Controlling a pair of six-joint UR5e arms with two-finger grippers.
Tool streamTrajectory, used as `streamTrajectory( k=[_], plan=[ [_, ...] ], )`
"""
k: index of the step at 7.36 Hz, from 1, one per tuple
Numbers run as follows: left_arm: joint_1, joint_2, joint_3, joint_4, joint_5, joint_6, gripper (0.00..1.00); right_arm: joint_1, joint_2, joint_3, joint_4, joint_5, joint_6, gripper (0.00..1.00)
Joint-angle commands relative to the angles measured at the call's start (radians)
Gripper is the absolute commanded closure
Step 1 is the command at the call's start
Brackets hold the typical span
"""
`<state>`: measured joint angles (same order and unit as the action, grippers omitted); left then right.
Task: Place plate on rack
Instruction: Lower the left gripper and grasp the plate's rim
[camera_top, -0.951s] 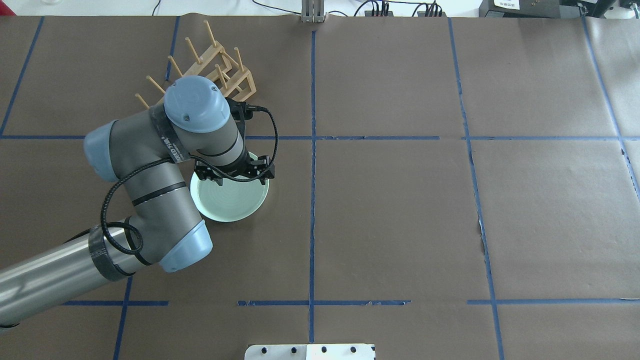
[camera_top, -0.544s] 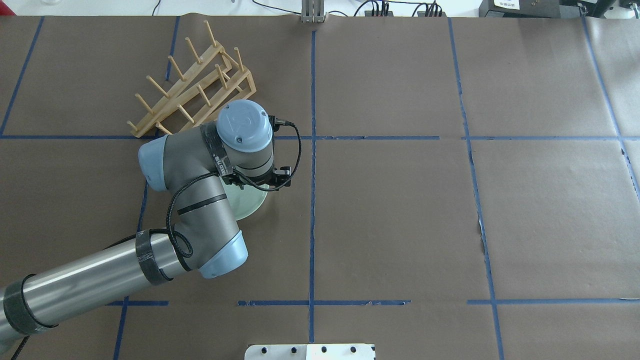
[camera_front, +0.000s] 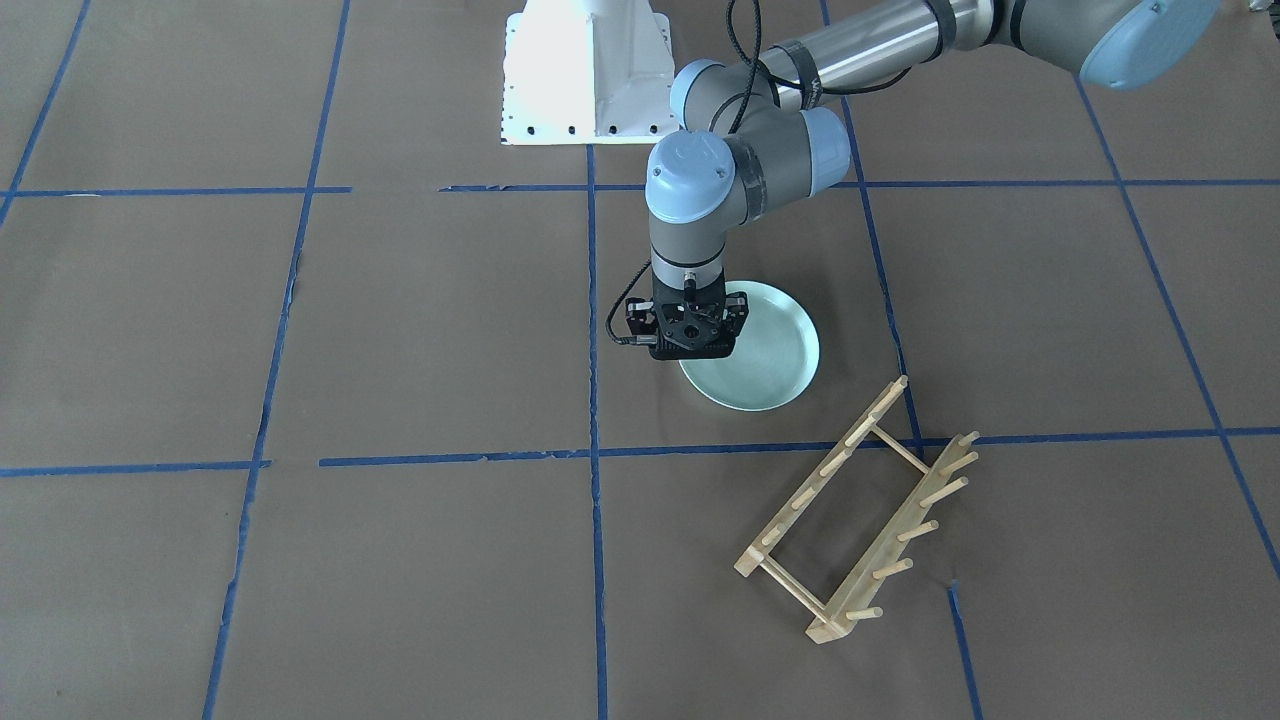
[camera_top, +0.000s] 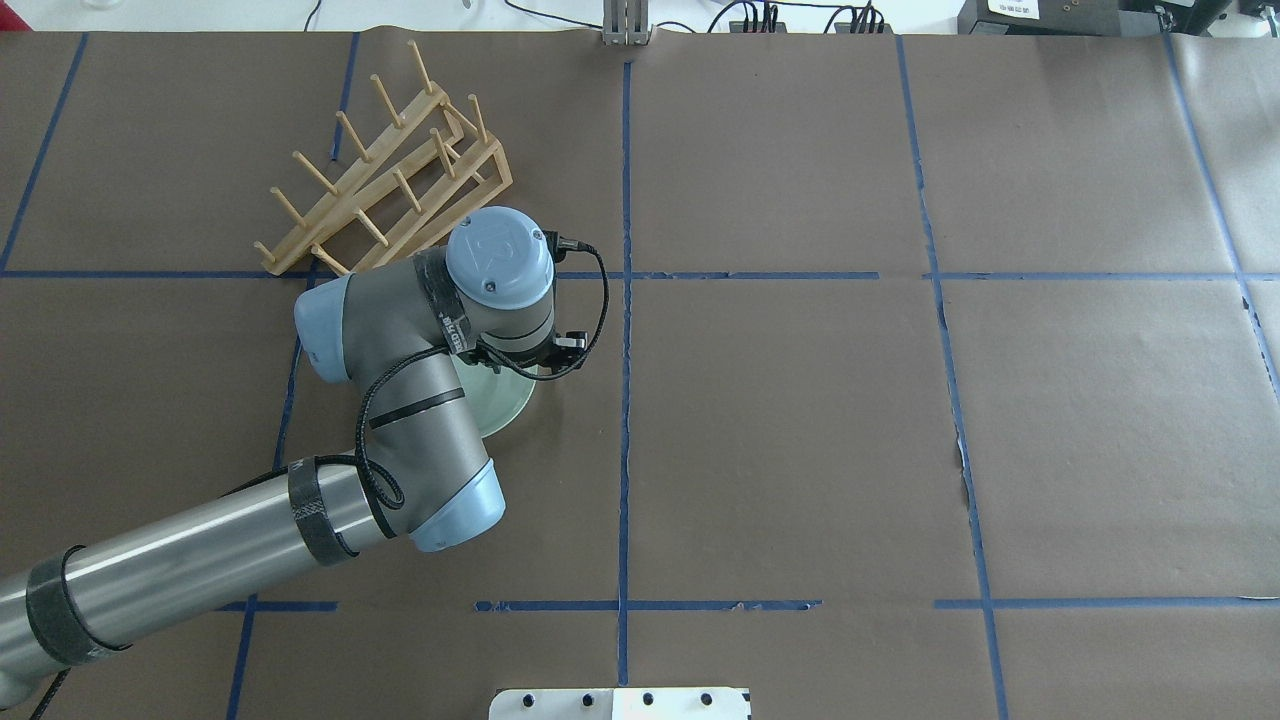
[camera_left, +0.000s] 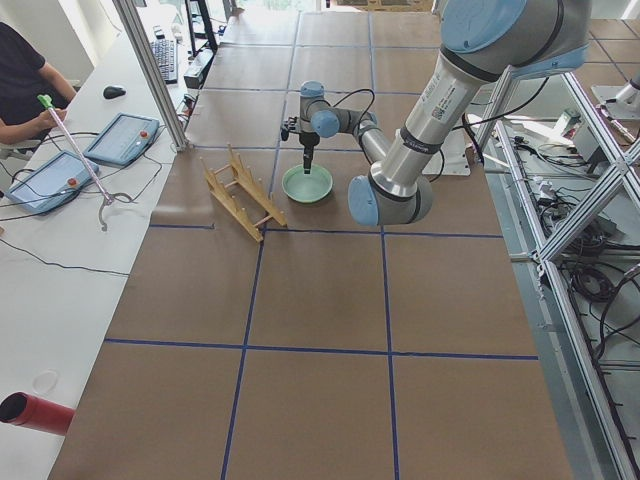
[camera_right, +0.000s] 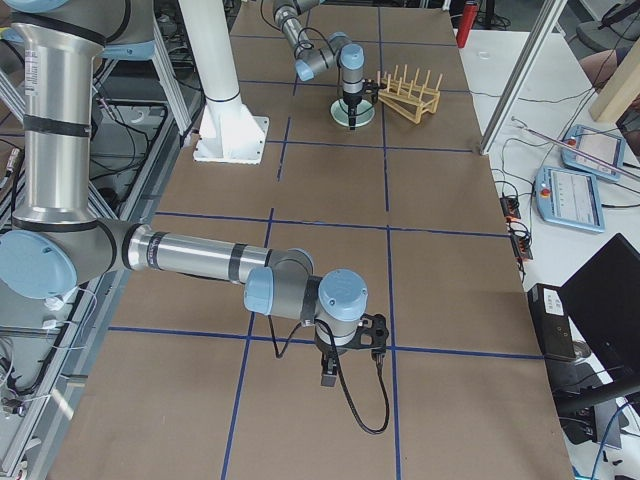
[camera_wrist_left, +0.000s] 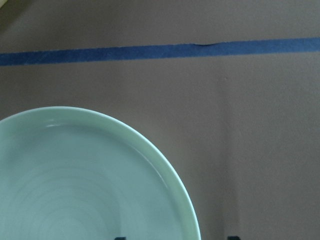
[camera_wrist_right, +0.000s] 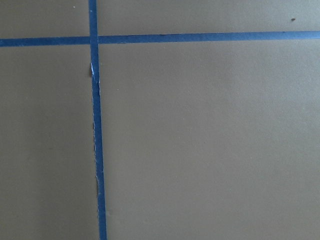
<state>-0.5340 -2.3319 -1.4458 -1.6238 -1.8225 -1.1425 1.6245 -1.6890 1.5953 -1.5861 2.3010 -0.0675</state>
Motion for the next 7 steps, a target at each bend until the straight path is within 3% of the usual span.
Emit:
streamTrajectory(
  k=[1, 5, 7],
  plan=[
    [0.0, -0.004, 0.007, -0.005, 0.005, 0.001, 1.0, 0.0, 0.0, 0.0, 0.0, 0.0, 0.0, 0.0],
    [-0.015, -0.004, -0.031, -0.049, 0.003, -0.063, 1.0, 0.0, 0.0, 0.0, 0.0, 0.0, 0.0, 0.0],
    [-0.108, 0.008, -0.224, -0.097, 0.002, -0.204, 1.0, 0.0, 0.0, 0.0, 0.0, 0.0, 0.0, 0.0]
  ],
)
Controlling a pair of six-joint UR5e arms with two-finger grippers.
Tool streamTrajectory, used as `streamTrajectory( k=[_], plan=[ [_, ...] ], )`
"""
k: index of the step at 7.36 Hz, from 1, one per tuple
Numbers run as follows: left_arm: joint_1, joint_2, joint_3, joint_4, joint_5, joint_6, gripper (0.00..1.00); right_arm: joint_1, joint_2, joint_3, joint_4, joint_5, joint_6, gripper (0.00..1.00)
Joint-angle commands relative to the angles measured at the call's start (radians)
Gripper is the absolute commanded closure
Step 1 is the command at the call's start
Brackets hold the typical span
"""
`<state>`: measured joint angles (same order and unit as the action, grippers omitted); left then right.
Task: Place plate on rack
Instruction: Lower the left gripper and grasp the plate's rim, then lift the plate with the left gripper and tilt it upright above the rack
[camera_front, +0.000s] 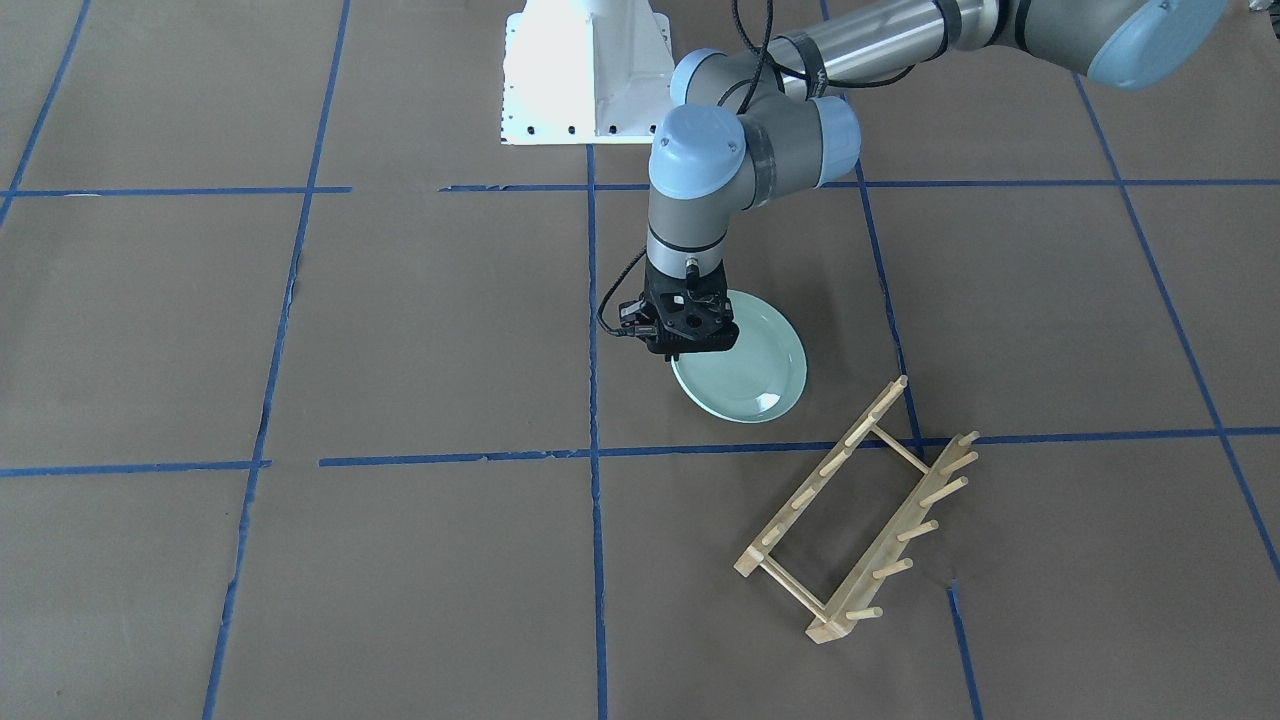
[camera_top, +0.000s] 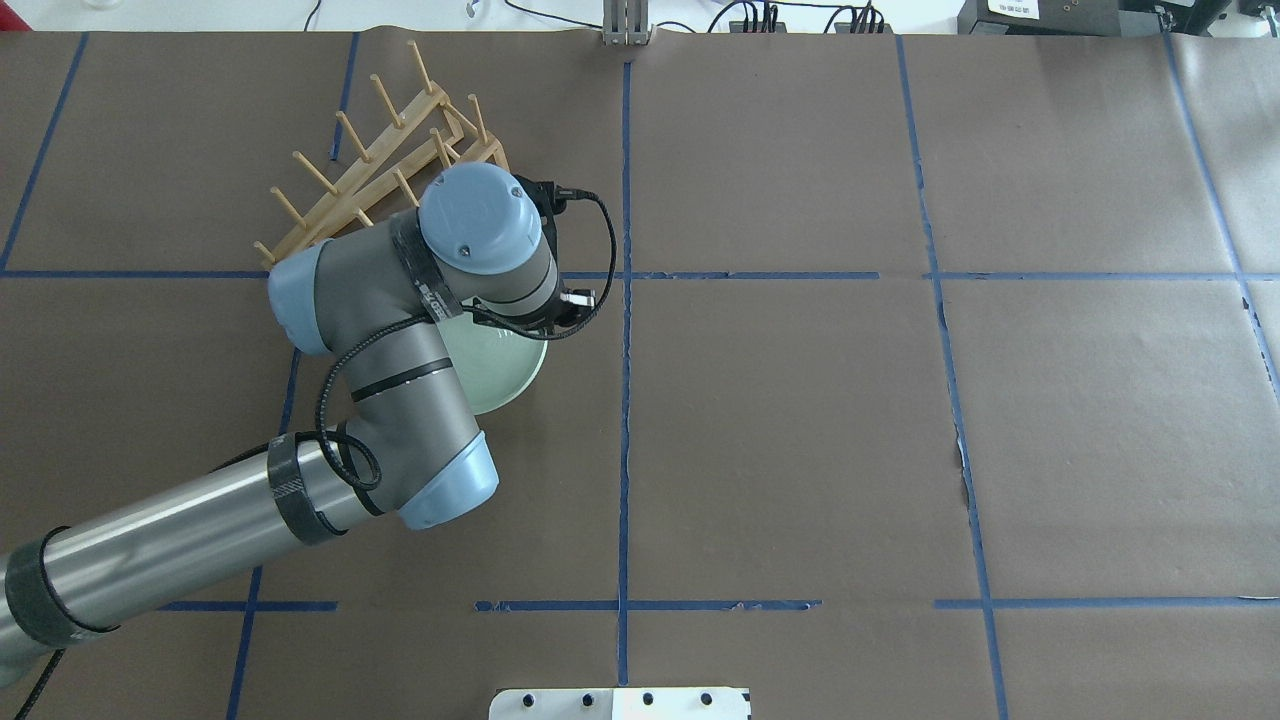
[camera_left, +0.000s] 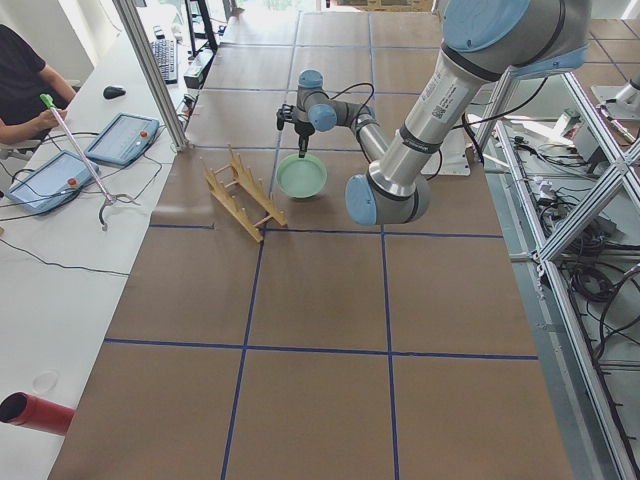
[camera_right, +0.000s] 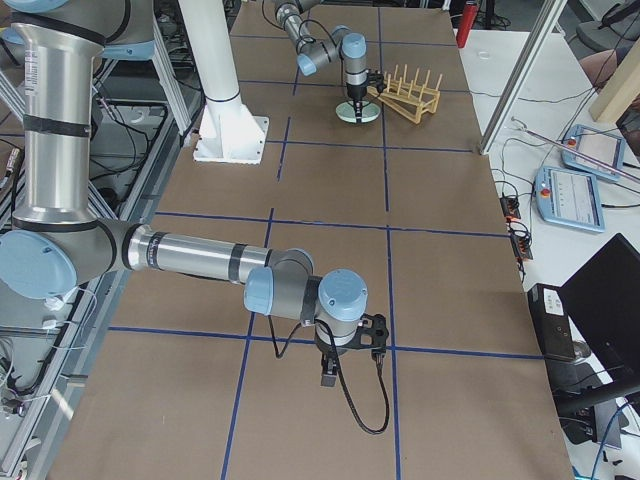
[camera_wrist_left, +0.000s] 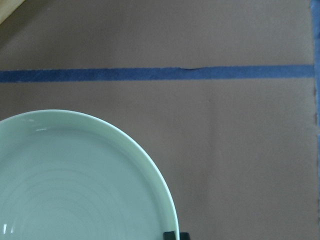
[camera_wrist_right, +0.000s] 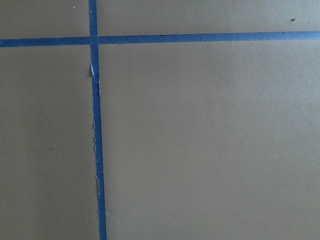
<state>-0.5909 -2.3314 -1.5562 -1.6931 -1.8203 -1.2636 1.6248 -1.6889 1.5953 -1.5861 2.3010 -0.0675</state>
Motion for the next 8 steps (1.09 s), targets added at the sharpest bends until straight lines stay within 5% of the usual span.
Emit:
streamTrajectory(
  k=[1, 5, 8],
  plan=[
    [-0.102, 0.036, -0.199, -0.113, -0.002, -0.174, 1.0, 0.0, 0.0, 0.0, 0.0, 0.0, 0.0, 0.0],
    [-0.298, 0.133, -0.205, -0.663, 0.001, -0.581, 1.0, 0.0, 0.0, -0.002, 0.0, 0.0, 0.0, 0.0],
    [-0.403, 0.153, -0.017, -0.955, 0.047, -0.71, 1.0, 0.0, 0.0, 0.0, 0.0, 0.0, 0.0, 0.0]
  ],
)
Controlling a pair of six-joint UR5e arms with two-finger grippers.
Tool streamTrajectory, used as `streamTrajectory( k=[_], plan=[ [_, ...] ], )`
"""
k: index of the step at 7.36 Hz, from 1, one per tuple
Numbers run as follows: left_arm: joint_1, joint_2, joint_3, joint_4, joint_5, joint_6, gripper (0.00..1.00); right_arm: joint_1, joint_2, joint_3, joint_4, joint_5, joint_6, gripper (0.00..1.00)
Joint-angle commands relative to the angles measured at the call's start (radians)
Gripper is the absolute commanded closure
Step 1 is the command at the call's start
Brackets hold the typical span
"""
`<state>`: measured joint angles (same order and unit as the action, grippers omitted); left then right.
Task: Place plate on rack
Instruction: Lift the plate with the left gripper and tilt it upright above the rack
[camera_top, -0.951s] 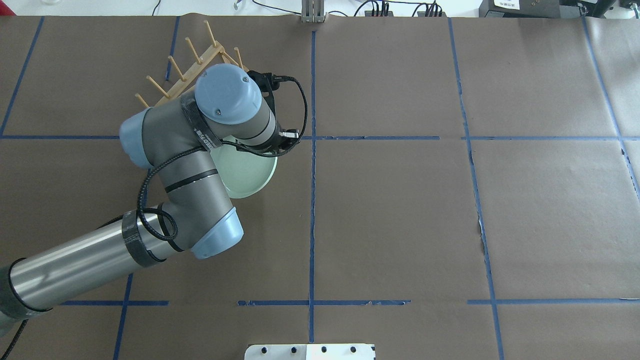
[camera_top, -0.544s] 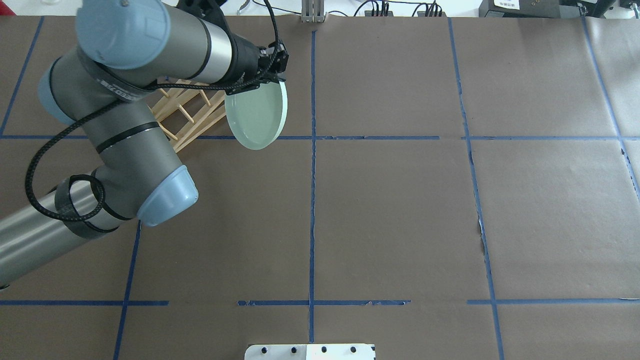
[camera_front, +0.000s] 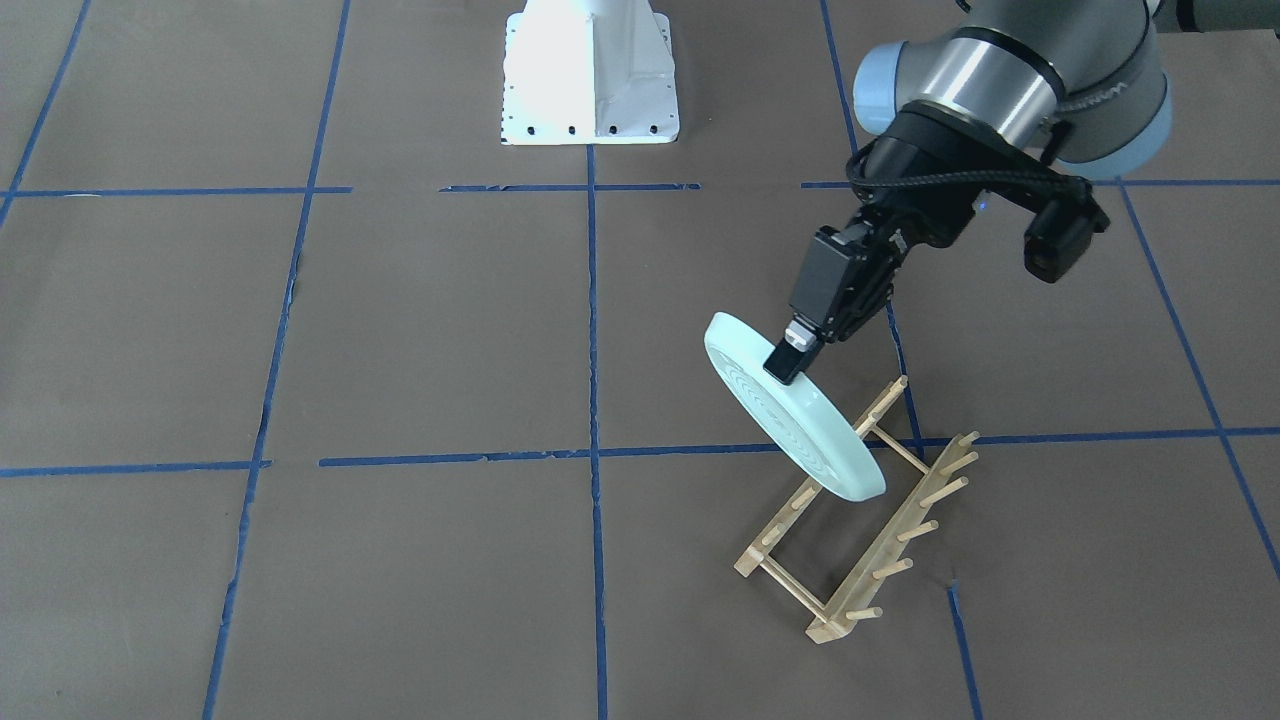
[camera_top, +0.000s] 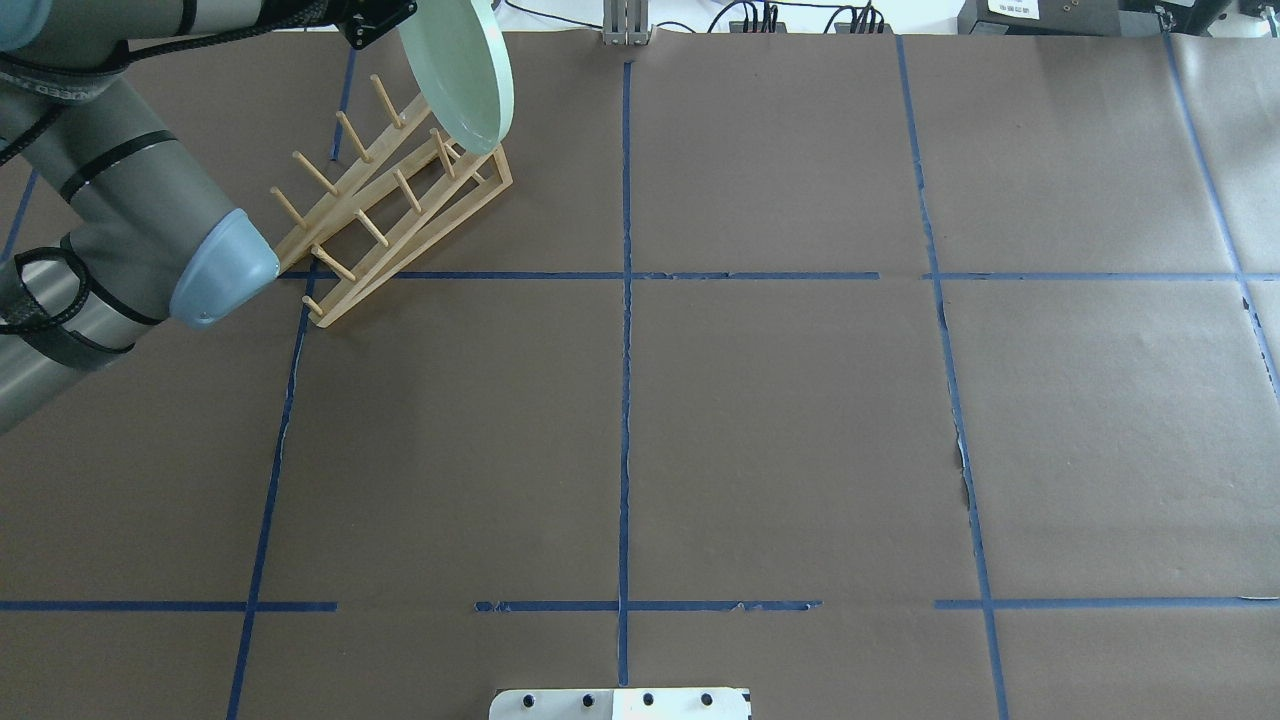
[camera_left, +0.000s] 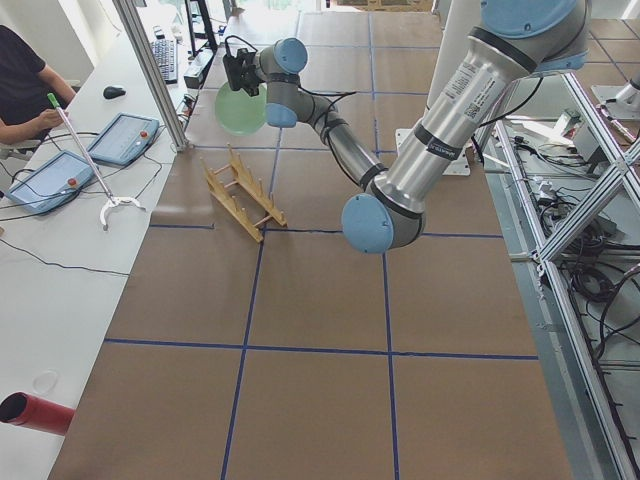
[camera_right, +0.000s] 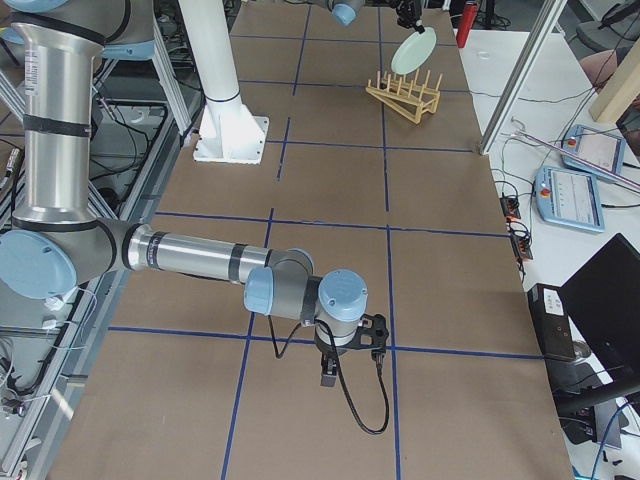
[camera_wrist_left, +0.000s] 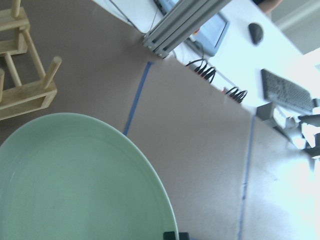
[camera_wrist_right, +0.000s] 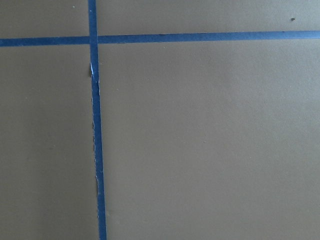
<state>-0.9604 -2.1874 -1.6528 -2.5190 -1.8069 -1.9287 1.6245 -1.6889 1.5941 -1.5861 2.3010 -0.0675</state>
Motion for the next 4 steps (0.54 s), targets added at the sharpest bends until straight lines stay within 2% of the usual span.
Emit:
streamTrajectory(
  k=[1, 2, 4],
  plan=[
    [-0.032, 0.009, 0.138, -0.22, 0.126, -0.087, 1.0, 0.0, 0.0, 0.001, 0.0, 0.0, 0.0, 0.0],
    [-0.034, 0.012, 0.174, -0.304, 0.155, -0.107, 1.0, 0.0, 0.0, 0.0, 0.0, 0.0, 0.0, 0.0],
    [-0.032, 0.024, 0.221, -0.352, 0.156, -0.101, 1.0, 0.0, 0.0, 0.001, 0.0, 0.0, 0.0, 0.0]
  ],
)
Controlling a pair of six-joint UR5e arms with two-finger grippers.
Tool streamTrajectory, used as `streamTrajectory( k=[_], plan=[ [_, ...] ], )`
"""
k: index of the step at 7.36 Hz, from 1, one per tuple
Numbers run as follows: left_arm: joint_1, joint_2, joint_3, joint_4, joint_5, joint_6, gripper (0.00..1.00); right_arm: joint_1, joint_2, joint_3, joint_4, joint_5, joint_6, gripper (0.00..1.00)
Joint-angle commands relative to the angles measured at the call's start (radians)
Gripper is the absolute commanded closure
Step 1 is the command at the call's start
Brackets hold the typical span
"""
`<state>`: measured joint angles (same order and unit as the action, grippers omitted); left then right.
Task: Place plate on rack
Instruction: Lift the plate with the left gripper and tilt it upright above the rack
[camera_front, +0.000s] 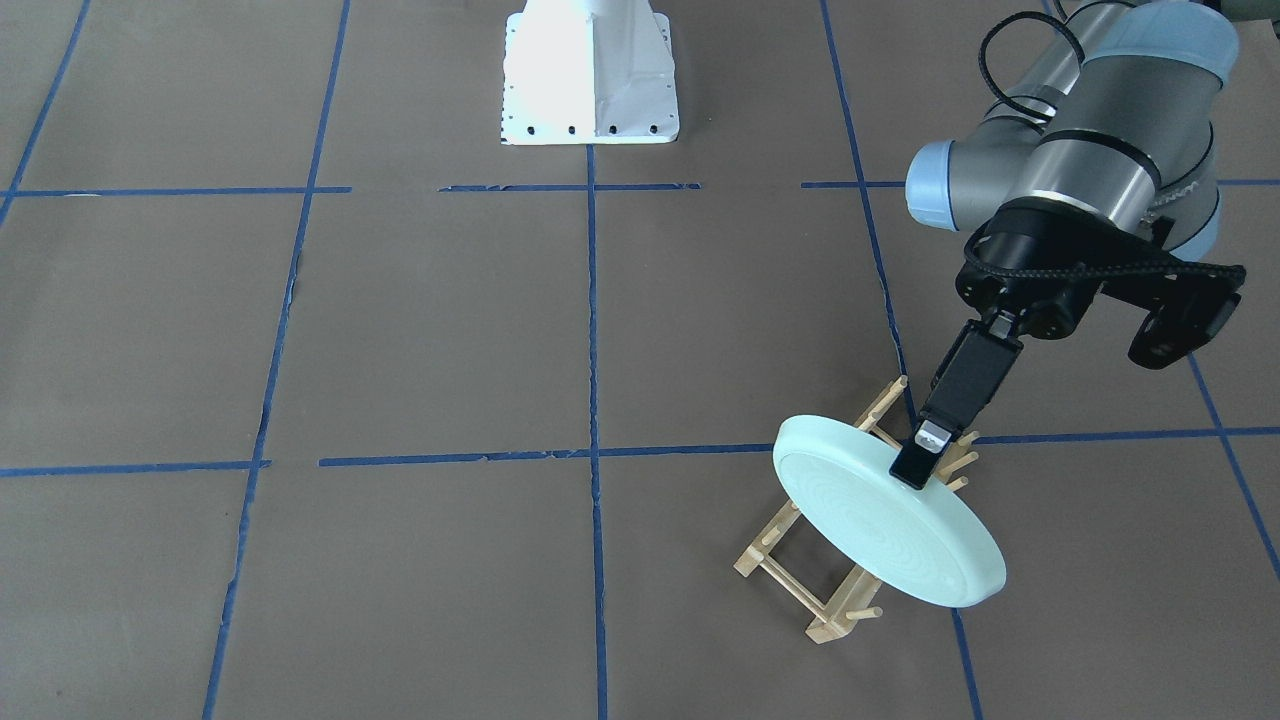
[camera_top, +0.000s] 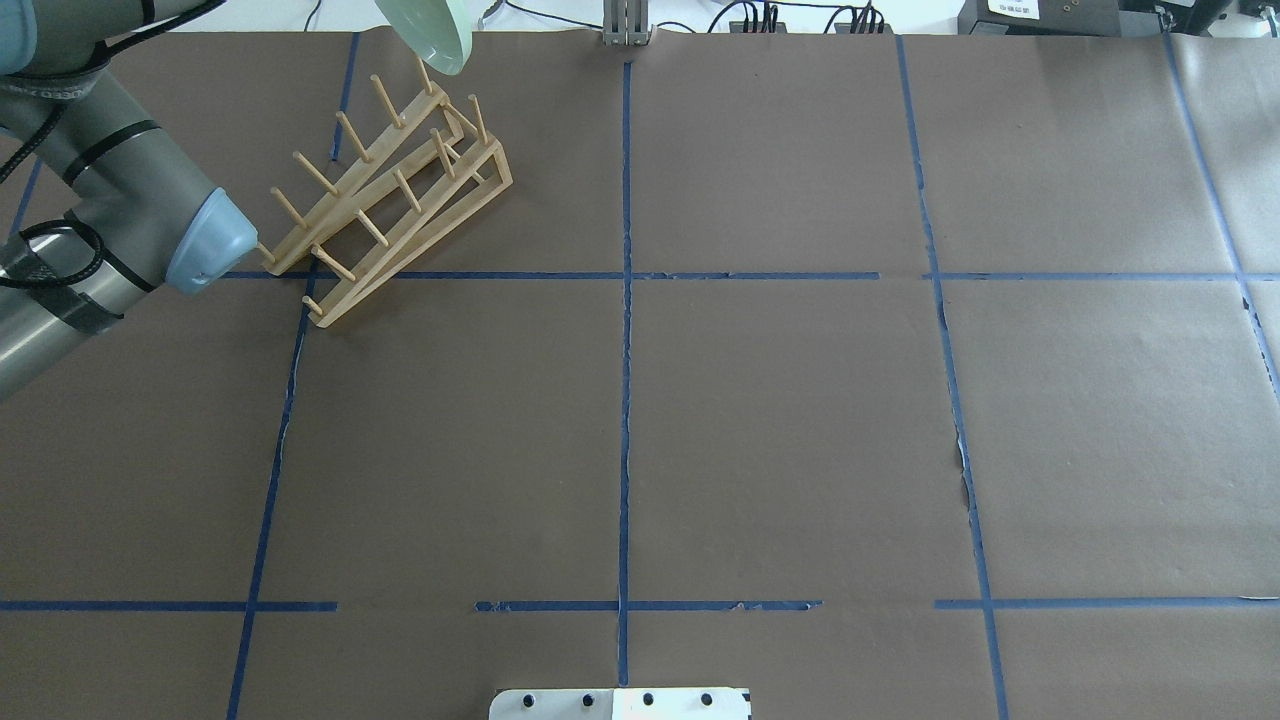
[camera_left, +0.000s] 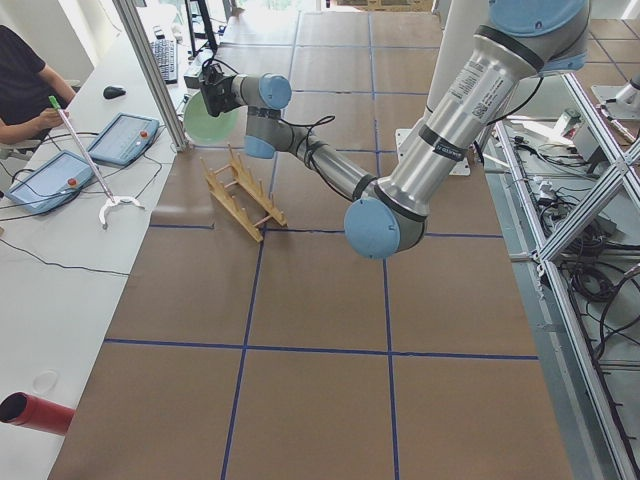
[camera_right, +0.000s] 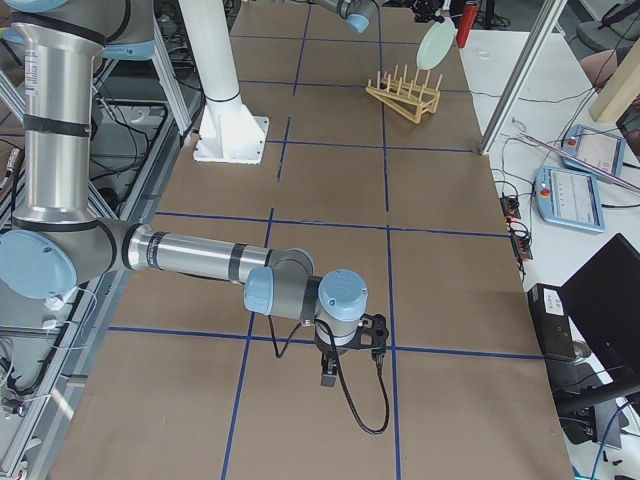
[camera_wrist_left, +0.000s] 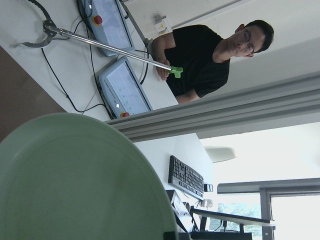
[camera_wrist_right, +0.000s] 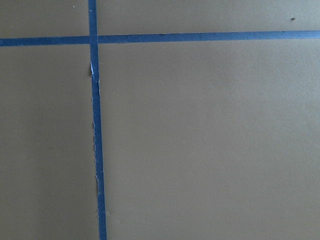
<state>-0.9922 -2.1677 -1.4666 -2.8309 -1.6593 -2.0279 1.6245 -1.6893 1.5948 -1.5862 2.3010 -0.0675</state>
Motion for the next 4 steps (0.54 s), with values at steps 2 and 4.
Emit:
streamTrajectory(
  k=[2, 4],
  plan=[
    [0.006, 0.02, 0.057, -0.065, 0.007, 0.0, 1.0, 0.0, 0.0, 0.0, 0.0, 0.0, 0.0, 0.0],
    [0.018, 0.019, 0.08, -0.067, 0.007, 0.001, 1.0, 0.0, 0.0, -0.001, 0.0, 0.0, 0.0, 0.0]
  ],
)
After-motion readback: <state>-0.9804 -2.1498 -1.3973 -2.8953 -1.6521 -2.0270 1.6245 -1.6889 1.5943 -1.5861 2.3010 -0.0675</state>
